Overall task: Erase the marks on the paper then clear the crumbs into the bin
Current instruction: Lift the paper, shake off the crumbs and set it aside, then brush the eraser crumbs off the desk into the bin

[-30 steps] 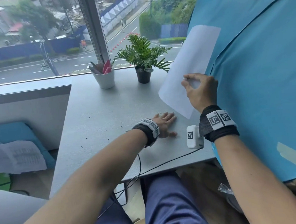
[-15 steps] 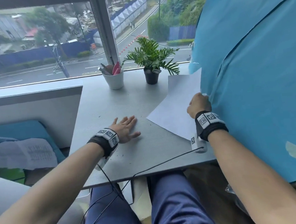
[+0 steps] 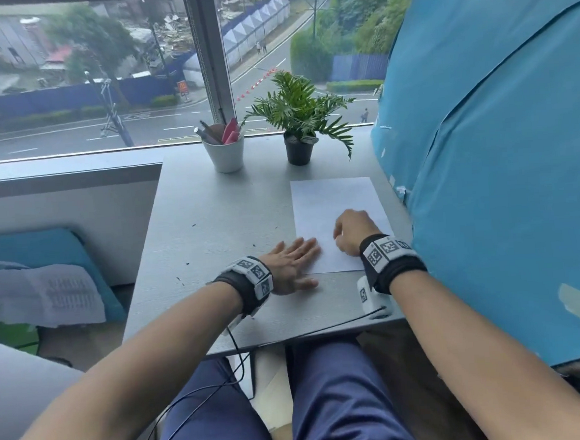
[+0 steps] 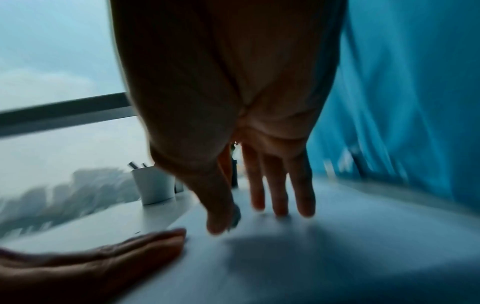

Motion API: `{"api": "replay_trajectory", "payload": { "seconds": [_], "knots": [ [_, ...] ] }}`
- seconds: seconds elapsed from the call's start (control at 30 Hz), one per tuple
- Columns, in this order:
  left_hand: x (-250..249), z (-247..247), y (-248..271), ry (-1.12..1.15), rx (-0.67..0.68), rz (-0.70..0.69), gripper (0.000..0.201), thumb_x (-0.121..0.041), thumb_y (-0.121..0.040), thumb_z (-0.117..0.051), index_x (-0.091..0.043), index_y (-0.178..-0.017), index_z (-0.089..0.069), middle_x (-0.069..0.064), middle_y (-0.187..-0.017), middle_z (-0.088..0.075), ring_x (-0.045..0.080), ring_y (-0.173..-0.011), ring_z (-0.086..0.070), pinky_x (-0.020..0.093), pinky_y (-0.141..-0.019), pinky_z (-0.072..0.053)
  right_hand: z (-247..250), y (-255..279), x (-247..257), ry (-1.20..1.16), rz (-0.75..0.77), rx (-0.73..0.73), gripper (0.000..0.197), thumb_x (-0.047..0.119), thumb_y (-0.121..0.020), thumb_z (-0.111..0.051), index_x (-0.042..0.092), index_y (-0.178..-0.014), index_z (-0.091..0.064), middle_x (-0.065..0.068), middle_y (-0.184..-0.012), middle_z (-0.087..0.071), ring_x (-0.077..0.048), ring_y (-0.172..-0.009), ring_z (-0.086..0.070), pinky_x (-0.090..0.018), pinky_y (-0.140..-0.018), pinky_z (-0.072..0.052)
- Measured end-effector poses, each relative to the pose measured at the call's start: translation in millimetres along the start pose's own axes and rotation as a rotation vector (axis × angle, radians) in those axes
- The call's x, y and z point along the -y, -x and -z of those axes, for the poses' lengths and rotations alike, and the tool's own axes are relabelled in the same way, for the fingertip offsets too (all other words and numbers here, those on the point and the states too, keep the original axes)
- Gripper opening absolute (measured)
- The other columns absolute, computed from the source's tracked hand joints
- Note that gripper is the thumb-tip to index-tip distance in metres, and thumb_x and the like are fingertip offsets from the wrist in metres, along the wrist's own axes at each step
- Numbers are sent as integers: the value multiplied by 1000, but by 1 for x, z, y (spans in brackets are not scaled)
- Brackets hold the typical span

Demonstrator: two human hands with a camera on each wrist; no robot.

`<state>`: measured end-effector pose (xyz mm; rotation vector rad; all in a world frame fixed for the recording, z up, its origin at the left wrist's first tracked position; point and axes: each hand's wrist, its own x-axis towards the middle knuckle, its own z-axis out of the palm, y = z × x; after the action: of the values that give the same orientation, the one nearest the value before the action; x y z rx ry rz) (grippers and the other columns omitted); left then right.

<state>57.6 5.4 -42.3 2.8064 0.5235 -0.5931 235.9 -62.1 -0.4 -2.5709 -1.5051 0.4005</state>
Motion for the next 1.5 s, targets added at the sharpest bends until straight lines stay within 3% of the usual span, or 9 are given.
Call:
{"api": "replay_trajectory", "payload": {
  "seconds": [0.07, 0.27, 0.43, 0.6, 0.77, 0.93, 1.17, 1.3, 1.5],
  "knots": [
    [13, -5, 9, 21, -5, 14, 80, -69, -95, -20, -29, -153, 16, -3, -158, 26, 17, -146, 21, 43, -118, 10, -10, 2, 0, -65, 26, 81, 19, 5, -78, -61, 21, -76, -70, -10, -102, -70, -26, -95, -66, -27, -85, -53],
    [71, -4, 50, 8, 1, 222, 90, -77, -85, -13, -27, -154, 14, -5, -160, 21, 19, -149, 14, 45, -117, 10, -4, 3, -13, -58, 7, 74, 22, 3, -81, -59, 21, -84, -72, -9, -102, -70, -27, -95, -66, -26, -82, -52],
    [68, 7, 44, 22, -75, 262, 87, -69, -94, -25, -20, -156, 10, -2, -162, 18, 16, -149, 15, 44, -121, 8, -9, 16, -18, -54, 18, -3, 41, 12, -87, -63, 18, -127, -55, -13, -116, -65, -31, -101, -62, -36, -85, -54],
    [32, 26, 2, 96, -57, 169, 86, -68, -94, -26, -20, -156, 9, -2, -162, 17, 16, -149, 14, 46, -121, 6, -17, 44, -28, -14, -99, -42, 34, 31, -89, -63, 4, -108, -56, -15, -114, -60, -32, -105, -59, -36, -84, -48],
    [33, 19, -9, 143, -5, 189, 83, -66, -96, -27, -23, -156, 10, -4, -162, 19, 17, -150, 13, 48, -121, 4, -30, 60, -48, -8, -77, 49, 44, 35, -90, -59, 5, -122, -51, -11, -134, -48, -29, -121, -49, -36, -99, -41],
    [75, 6, 35, 134, -30, 354, 83, -69, -94, -23, -25, -156, 10, -6, -162, 17, 16, -150, 10, 52, -119, 5, -18, 59, -36, -27, -88, 78, 60, 32, -90, -61, 5, -139, -40, -12, -154, -30, -29, -137, -35, -37, -111, -31],
    [116, 0, 112, 117, -26, 513, 91, -74, -90, -16, -16, -156, 9, 0, -163, 14, 15, -150, 11, 45, -120, 8, 23, 16, 55, -109, 227, 36, 71, 43, -92, -59, 3, -145, -34, -9, -158, -23, -25, -144, -25, -35, -115, -24],
    [102, -2, 139, -21, -157, 256, 88, -76, -86, -4, -23, -155, 11, -5, -162, 18, 12, -146, 23, 42, -121, 11, 7, -42, 102, 31, 300, 216, 85, 57, -92, -49, 1, -149, -21, -16, -160, -15, -26, -147, -16, -38, -120, -17],
    [56, -24, 152, -126, -36, -208, 65, -58, -102, -16, -30, -156, 7, -13, -161, 20, 9, -145, 26, 47, -116, 20, -7, -132, 130, 212, 242, 258, 102, 73, -86, -38, -2, -150, -15, -21, -157, -17, -35, -144, -21, -44, -118, -22]
  ]
}}
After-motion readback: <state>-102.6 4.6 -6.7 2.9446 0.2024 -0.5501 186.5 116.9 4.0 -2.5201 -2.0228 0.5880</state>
